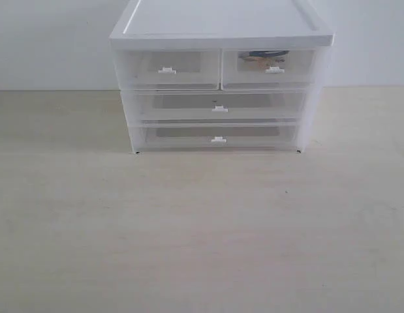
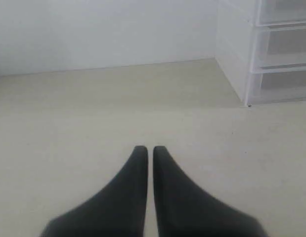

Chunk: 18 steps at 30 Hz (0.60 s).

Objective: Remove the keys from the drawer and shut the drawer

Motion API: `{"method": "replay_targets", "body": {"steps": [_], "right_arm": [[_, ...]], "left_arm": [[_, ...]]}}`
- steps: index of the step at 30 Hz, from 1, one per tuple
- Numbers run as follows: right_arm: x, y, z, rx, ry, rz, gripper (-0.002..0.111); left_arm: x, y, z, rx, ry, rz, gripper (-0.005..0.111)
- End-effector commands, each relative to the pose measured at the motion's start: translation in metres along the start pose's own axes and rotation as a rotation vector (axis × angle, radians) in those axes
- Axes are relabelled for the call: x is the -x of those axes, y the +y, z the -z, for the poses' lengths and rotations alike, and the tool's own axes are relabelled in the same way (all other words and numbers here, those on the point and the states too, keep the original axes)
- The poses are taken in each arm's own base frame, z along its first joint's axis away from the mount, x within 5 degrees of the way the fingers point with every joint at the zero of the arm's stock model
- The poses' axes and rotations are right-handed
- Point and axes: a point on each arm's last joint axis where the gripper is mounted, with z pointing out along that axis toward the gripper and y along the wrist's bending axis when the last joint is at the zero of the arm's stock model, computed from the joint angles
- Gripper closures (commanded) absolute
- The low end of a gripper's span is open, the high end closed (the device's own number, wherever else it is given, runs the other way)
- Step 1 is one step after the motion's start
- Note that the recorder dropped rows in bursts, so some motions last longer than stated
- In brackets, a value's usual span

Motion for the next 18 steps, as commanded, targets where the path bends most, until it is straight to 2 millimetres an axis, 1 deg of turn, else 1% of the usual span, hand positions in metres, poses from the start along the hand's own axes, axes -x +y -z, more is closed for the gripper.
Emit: {"method": "replay_targets", "body": {"steps": [1,7,9,12,15,16,17,18], "right_arm": [[0.002,0.0,0.0,-0.002,-0.01,0.0,0.109],[0.005,0.0,0.001,-0.002,-0.044,-0.001,0.109],[0.009,0.0,0.001,-0.002,-0.086,-0.002,0.109],[0.021,0.0,0.003,-0.001,-0.217,-0.004,0.109],[0.039,0.0,0.009,0.007,-0.425,-0.053,0.109],[0.041,0.0,0.01,0.012,-0.454,-0.073,0.109],[0.042,0.0,0.01,0.014,-0.445,-0.081,0.109],[0.05,0.0,0.014,0.016,-0.441,-0.081,0.109]], "left_arm": [[0.002,0.0,0.0,0.001,-0.008,0.004,0.103],[0.002,0.0,0.0,0.001,-0.008,0.004,0.103],[0.002,0.0,0.0,0.001,-0.008,0.004,0.103],[0.002,0.0,0.0,0.001,-0.008,0.004,0.103],[0.002,0.0,0.0,0.001,-0.008,0.004,0.103],[0.002,0.0,0.0,0.001,-0.008,0.004,0.103],[0.002,0.0,0.0,0.001,-0.008,0.004,0.103],[0.002,0.0,0.0,0.001,-0.008,0.004,0.103]]}}
